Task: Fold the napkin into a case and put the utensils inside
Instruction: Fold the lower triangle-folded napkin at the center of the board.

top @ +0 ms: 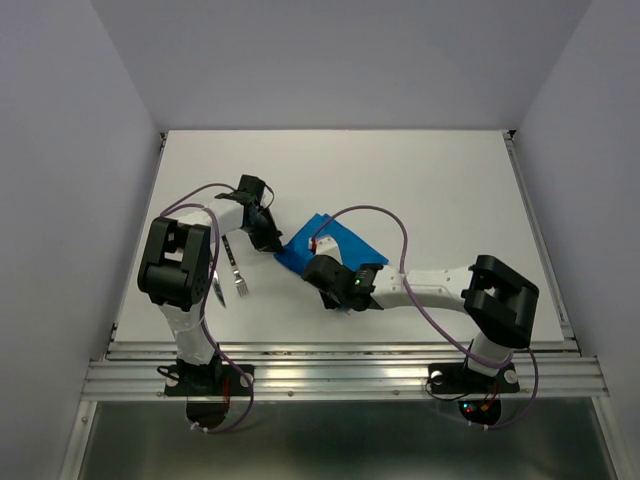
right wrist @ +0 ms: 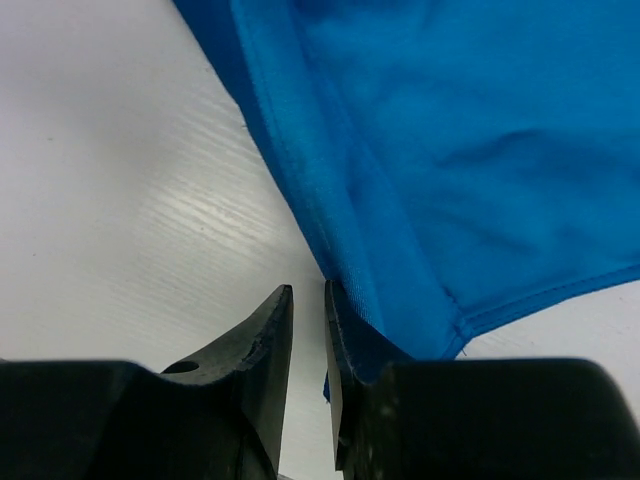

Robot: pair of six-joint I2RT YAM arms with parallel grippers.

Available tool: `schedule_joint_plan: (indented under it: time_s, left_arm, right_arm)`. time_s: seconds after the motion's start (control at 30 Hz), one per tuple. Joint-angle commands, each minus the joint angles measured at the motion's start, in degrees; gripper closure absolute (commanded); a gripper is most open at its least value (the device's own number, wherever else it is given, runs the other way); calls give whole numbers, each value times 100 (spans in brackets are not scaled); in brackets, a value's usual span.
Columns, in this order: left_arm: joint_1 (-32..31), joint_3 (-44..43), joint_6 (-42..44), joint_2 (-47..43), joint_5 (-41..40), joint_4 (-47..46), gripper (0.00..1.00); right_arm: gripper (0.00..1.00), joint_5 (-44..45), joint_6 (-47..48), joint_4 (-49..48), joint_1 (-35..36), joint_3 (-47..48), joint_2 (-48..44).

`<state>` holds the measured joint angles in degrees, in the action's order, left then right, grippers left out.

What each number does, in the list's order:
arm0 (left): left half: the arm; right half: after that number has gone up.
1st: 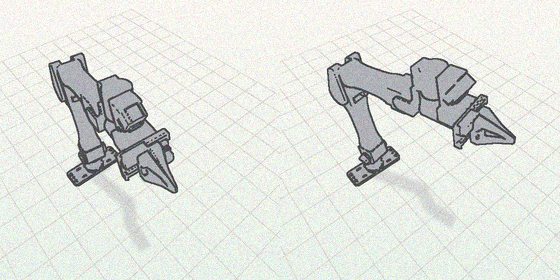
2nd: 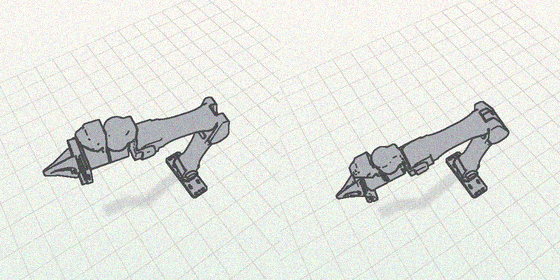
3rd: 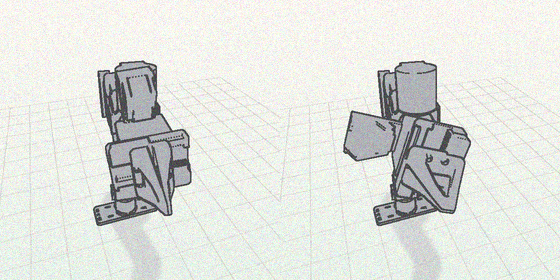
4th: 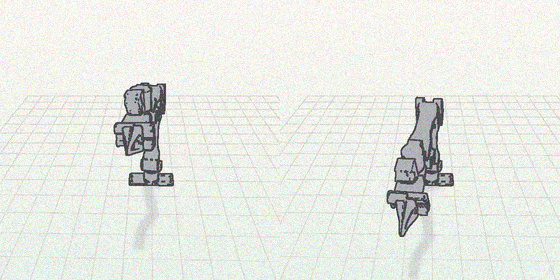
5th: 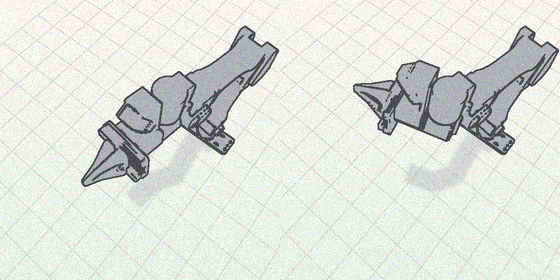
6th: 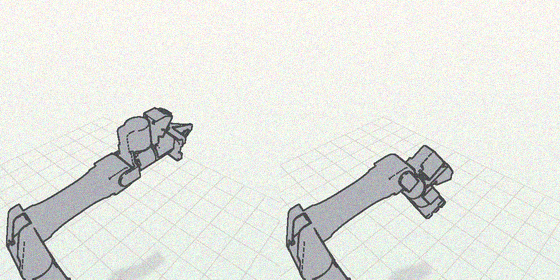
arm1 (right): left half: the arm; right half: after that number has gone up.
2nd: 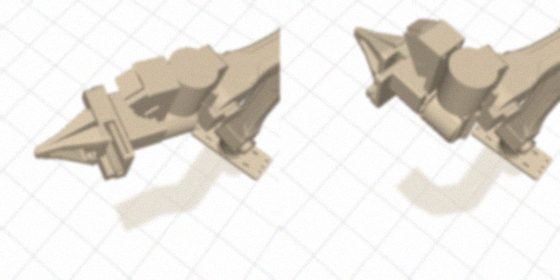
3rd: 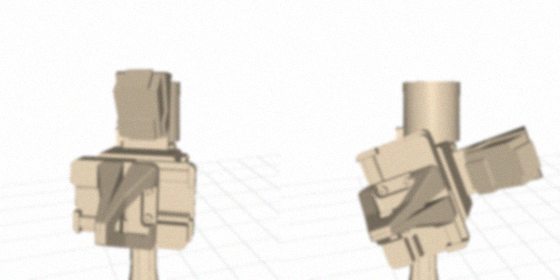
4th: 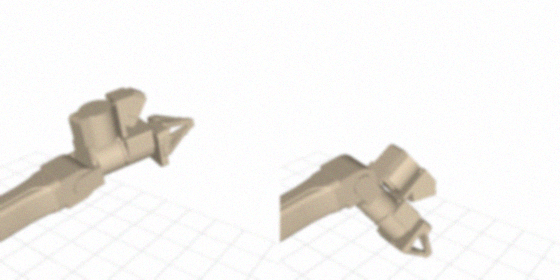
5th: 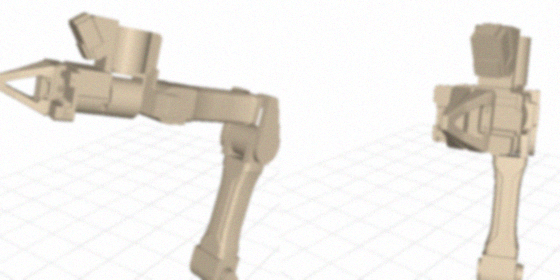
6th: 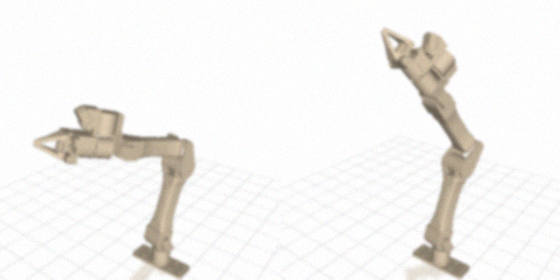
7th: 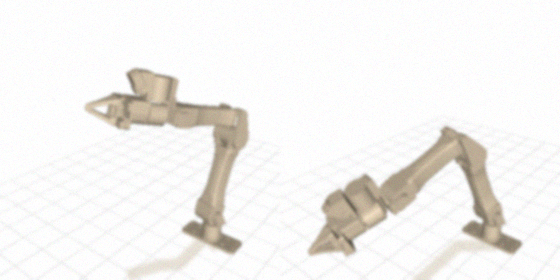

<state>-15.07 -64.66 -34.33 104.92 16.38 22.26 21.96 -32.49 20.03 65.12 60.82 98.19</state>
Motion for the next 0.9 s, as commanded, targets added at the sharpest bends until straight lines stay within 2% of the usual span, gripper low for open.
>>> schedule_joint_plan:
  time_s: [0.0,0.33,0.87]
  left_arm:
    - [-57,6,198,248,-373,200,95]
    - [-75,-2,207,230,-390,226,95]
    - [-128,-55,207,204,-390,261,95]
  right_arm:
    - [75,669,-240,159,9,97,-292]
    - [74,1416,-337,466,9,176,-415]
    - [72,1522,-197,458,-281,238,-143]
